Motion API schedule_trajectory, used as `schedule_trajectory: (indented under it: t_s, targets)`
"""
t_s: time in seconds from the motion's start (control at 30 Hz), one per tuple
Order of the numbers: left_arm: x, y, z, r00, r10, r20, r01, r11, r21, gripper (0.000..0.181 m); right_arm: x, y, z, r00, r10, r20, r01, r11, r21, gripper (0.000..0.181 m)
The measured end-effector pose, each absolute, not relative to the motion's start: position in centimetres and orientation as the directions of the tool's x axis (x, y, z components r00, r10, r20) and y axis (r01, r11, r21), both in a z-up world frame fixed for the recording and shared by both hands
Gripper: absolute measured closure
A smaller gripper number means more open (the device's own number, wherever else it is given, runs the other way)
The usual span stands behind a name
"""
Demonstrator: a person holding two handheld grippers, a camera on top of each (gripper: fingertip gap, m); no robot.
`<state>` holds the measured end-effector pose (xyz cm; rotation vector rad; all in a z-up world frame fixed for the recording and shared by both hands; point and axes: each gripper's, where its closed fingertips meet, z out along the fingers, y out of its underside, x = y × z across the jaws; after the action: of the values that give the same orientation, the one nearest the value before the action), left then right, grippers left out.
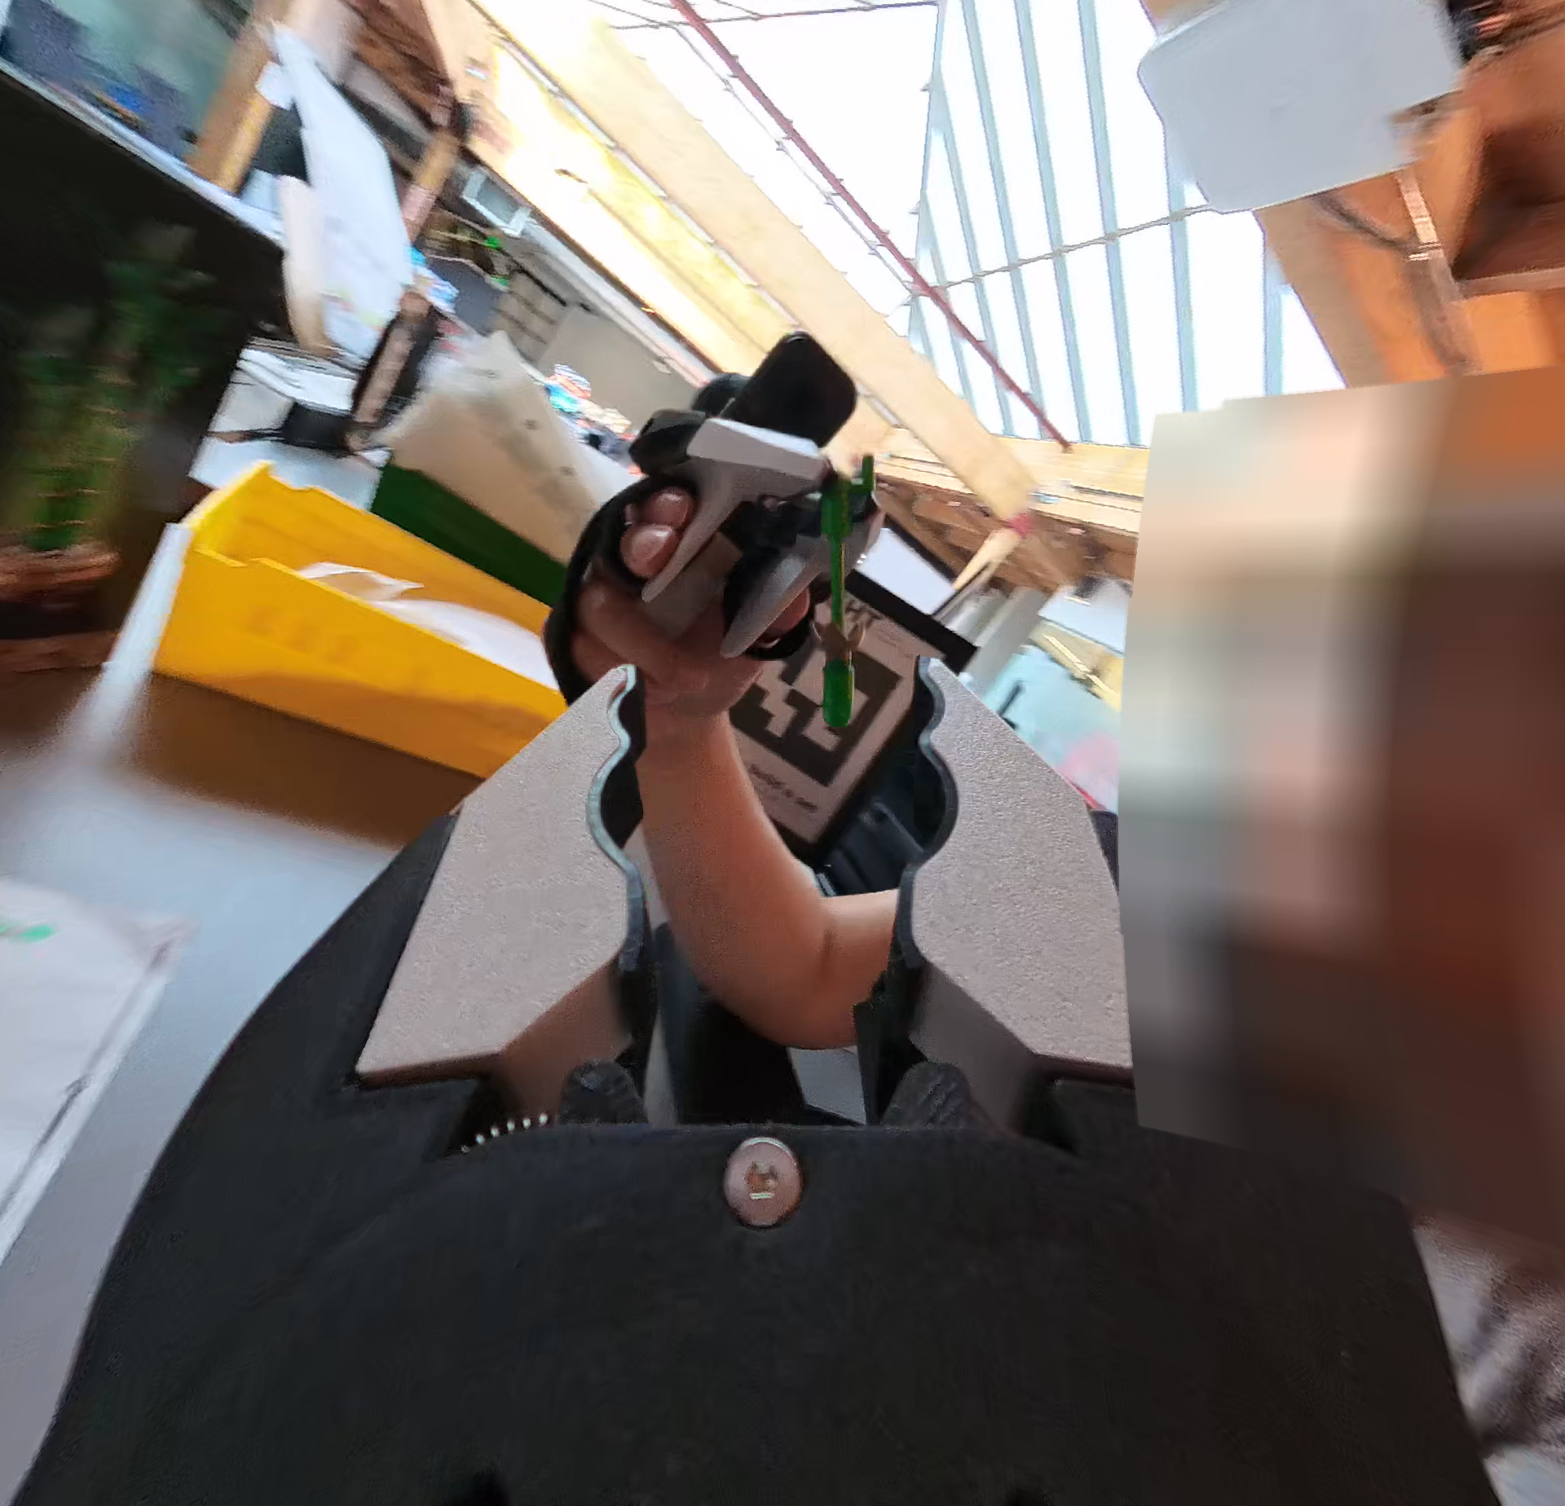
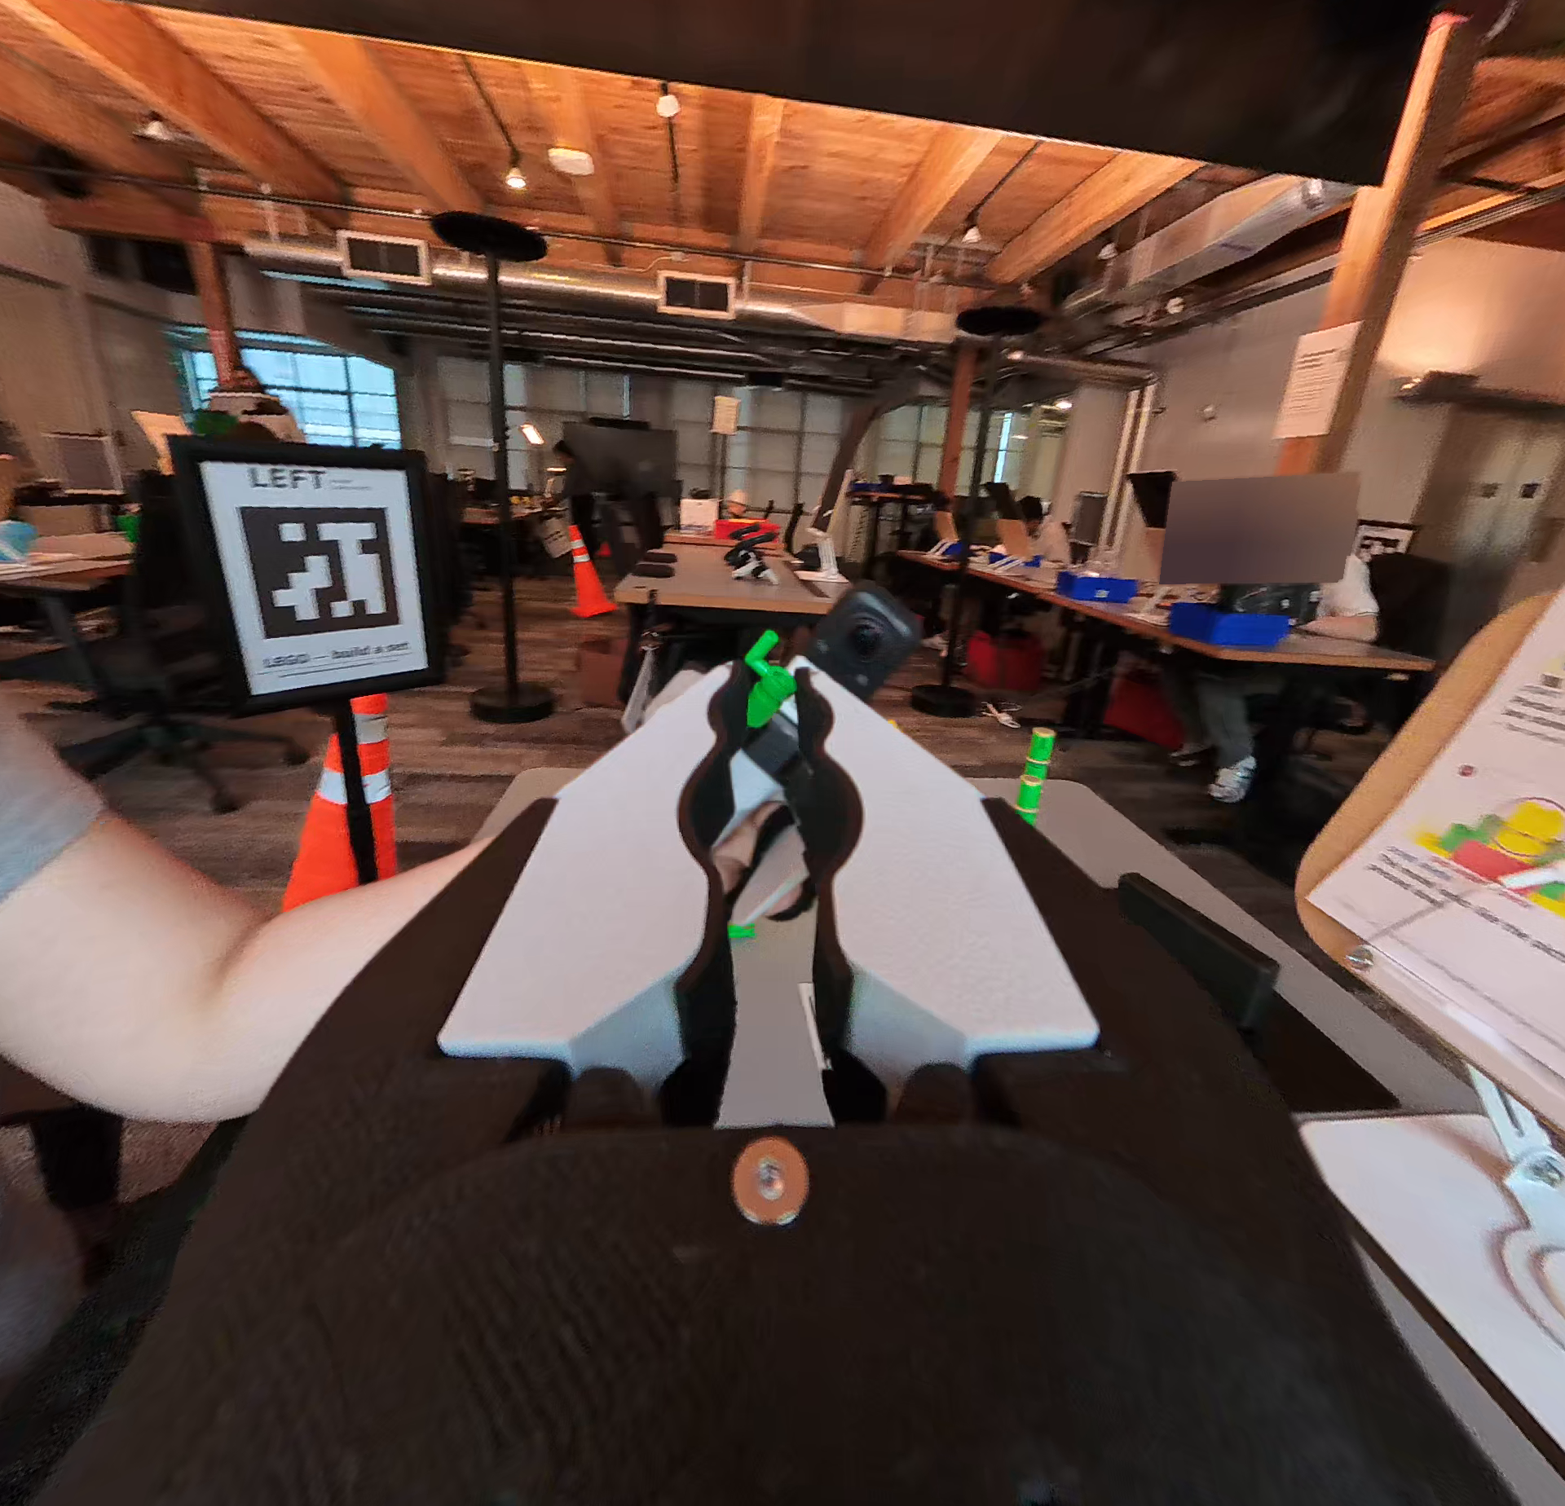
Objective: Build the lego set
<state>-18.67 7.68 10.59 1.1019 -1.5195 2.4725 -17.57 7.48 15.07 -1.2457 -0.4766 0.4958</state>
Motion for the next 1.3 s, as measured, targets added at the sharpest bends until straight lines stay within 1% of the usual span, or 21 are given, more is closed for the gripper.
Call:
schedule_trajectory:
  t_s: [0.17,0.2,0.23,0.27,0.3,0.4,0.47,0.53,0.57,0.6,0.67,0.73,0.77,0.83,0.87,0.9,0.97,1.07,1.13,1.2,1.3]
  targets:
    - [-18.2,7.0,8.8,-0.690,-0.376,0.619,-0.381,-0.538,-0.752,0.135,-17.1,9.4,13.9,0.819,0.574,0.021,-0.132,0.223,-0.966,0.172]
    - [-18.4,7.0,8.6,-0.696,-0.373,0.613,-0.363,-0.554,-0.749,0.143,-17.4,9.7,13.7,0.815,0.580,0.011,-0.138,0.212,-0.967,0.172]
    - [-18.7,7.1,8.4,-0.709,-0.373,0.599,-0.333,-0.571,-0.750,0.158,-17.8,9.9,13.6,0.811,0.584,0.008,-0.135,0.201,-0.970,0.172]
    - [-19.1,7.3,8.4,-0.721,-0.379,0.581,-0.294,-0.591,-0.751,0.169,-18.2,10.1,13.3,0.814,0.580,0.013,-0.119,0.188,-0.975,0.171]
    - [-19.5,7.6,8.4,-0.734,-0.392,0.555,-0.243,-0.611,-0.753,0.176,-18.5,10.3,13.0,0.818,0.574,0.022,-0.098,0.177,-0.979,0.171]
    - [-20.2,8.3,7.9,-0.737,-0.420,0.530,-0.165,-0.648,-0.743,0.176,-19.3,10.6,12.3,0.820,0.573,0.012,-0.089,0.147,-0.985,0.170]
    - [-19.7,8.5,6.4,-0.685,-0.460,0.566,-0.175,-0.650,-0.740,0.176,-19.1,10.8,11.5,0.825,0.559,-0.082,-0.156,0.086,-0.984,0.147]
    - [-19.3,8.0,4.4,-0.644,-0.466,0.607,-0.224,-0.644,-0.731,0.176,-18.1,10.5,9.6,0.839,0.505,-0.202,-0.238,0.007,-0.971,0.140]
    - [-19.2,7.6,3.5,-0.631,-0.452,0.631,-0.248,-0.653,-0.715,0.176,-17.7,9.9,8.2,0.849,0.475,-0.230,-0.255,-0.012,-0.967,0.135]
    - [-19.1,7.3,2.5,-0.611,-0.434,0.662,-0.275,-0.668,-0.691,0.176,-17.2,9.1,6.8,0.872,0.436,-0.222,-0.243,-0.007,-0.970,0.135]
    - [-18.7,6.6,-0.1,-0.547,-0.383,0.744,-0.371,-0.686,-0.626,0.176,-16.4,7.1,4.2,0.945,0.314,-0.089,-0.112,0.057,-0.992,0.135]
    - [-18.3,6.0,-2.1,-0.481,-0.324,0.814,-0.468,-0.691,-0.551,0.176,-16.2,5.2,2.0,0.977,0.165,0.138,0.122,0.106,-0.987,0.127]
    - [-18.1,5.9,-2.5,-0.471,-0.302,0.829,-0.493,-0.689,-0.531,0.175,-16.0,4.6,1.1,0.964,0.081,0.251,0.242,0.108,-0.964,0.123]
    - [-17.4,6.4,-2.8,-0.447,-0.311,0.839,-0.497,-0.693,-0.522,0.176,-16.0,4.2,0.9,0.886,-0.037,0.461,0.463,0.069,-0.884,0.126]
    - [-17.0,6.8,-2.7,-0.441,-0.324,0.837,-0.493,-0.692,-0.527,0.176,-15.9,4.4,1.3,0.843,-0.060,0.535,0.537,0.028,-0.843,0.127]
    - [-16.6,7.0,-2.5,-0.442,-0.333,0.833,-0.500,-0.679,-0.537,0.176,-15.7,4.9,2.2,0.824,-0.073,0.561,0.564,0.018,-0.826,0.130]
    - [-15.8,7.5,-2.3,-0.439,-0.367,0.820,-0.503,-0.656,-0.563,0.176,-15.0,6.0,4.1,0.850,-0.051,0.525,0.527,0.023,-0.850,0.130]
    - [-15.3,8.3,-1.3,-0.456,-0.363,0.813,-0.509,-0.642,-0.573,0.176,-12.0,6.3,8.5,0.892,-0.106,0.439,0.447,0.069,-0.892,0.128]
    - [-15.3,8.7,-0.6,-0.472,-0.365,0.803,-0.512,-0.628,-0.586,0.176,-11.0,5.6,10.1,0.919,-0.108,0.380,0.389,0.088,-0.917,0.126]
    - [-15.4,8.8,-0.9,-0.469,-0.388,0.793,-0.509,-0.616,-0.602,0.176,-10.6,4.8,10.7,0.936,-0.097,0.337,0.349,0.155,-0.924,0.129]
    - [-15.9,8.1,-2.9,-0.432,-0.337,0.836,-0.545,-0.641,-0.540,0.176,-10.3,4.6,8.1,0.958,-0.043,0.284,0.287,0.154,-0.945,0.127]
